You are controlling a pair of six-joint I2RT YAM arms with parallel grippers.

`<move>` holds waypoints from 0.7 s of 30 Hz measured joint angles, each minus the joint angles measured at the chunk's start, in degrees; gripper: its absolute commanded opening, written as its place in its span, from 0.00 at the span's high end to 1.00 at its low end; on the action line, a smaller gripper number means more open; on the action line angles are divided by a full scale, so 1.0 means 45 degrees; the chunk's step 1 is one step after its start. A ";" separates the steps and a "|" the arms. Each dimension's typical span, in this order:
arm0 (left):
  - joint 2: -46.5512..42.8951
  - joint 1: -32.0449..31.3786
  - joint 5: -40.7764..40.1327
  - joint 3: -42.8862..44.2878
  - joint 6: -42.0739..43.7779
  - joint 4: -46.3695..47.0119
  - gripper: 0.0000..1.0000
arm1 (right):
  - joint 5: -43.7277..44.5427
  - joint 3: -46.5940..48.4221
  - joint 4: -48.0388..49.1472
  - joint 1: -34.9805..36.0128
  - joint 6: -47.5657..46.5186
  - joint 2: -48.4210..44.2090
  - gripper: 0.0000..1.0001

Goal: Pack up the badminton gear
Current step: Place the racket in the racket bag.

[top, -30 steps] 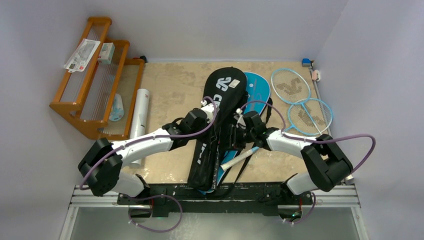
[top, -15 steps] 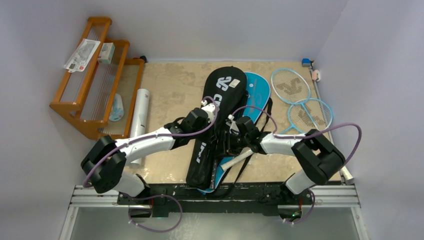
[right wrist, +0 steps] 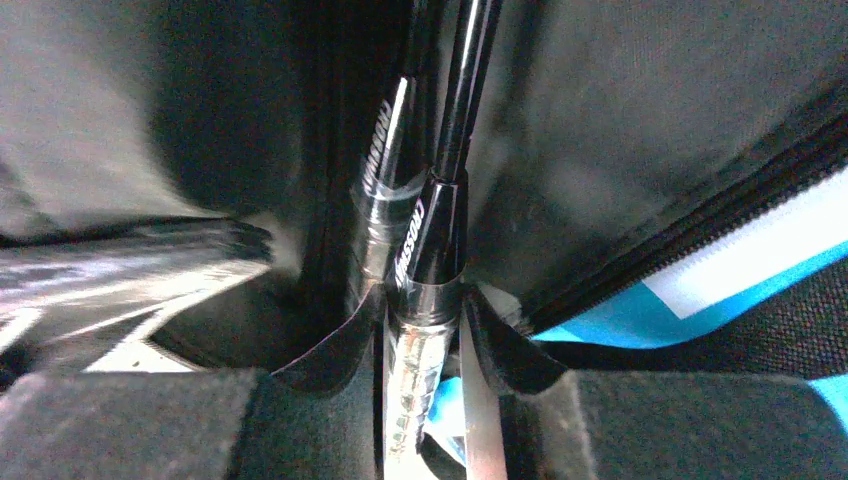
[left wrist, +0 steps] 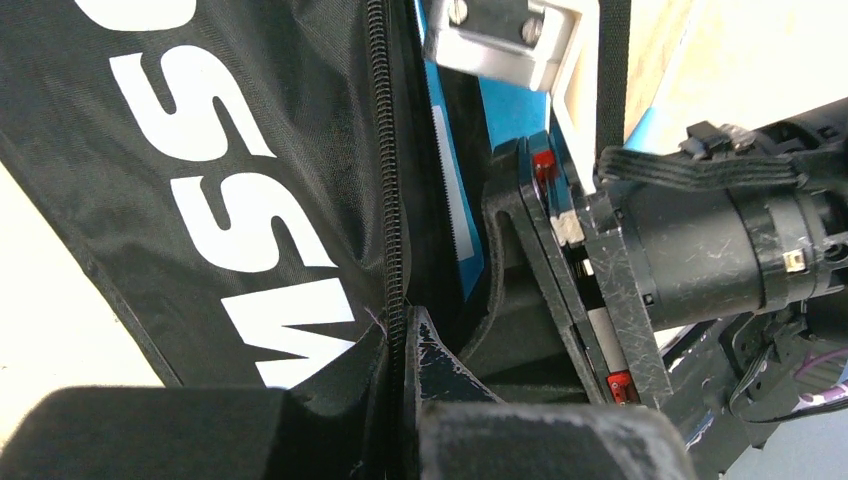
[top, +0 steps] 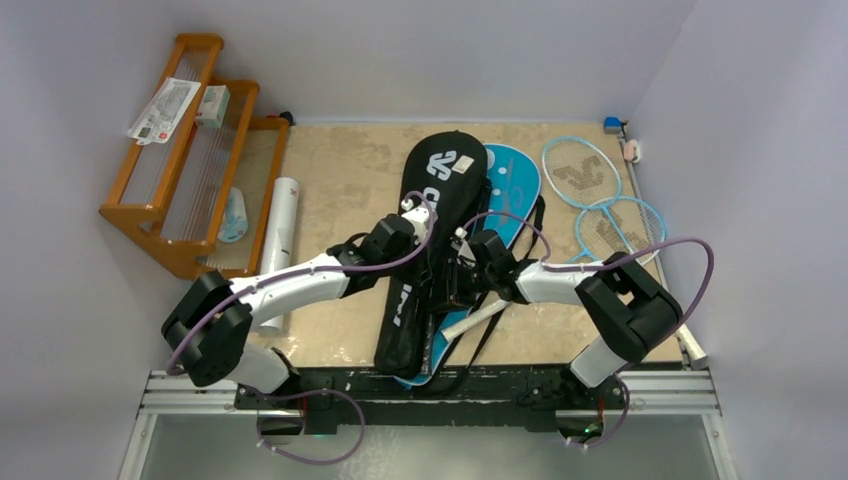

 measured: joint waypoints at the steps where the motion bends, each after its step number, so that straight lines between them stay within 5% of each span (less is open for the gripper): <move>1: 0.0000 0.0024 0.0053 0.0000 0.0024 -0.0029 1.00 | 0.0053 0.0131 -0.0107 -0.0005 0.0010 0.0005 0.94; 21: 0.0495 0.0262 0.0981 0.0661 0.1122 -0.0345 1.00 | -0.0840 0.1137 -0.1035 -0.1205 -0.0170 0.0121 1.00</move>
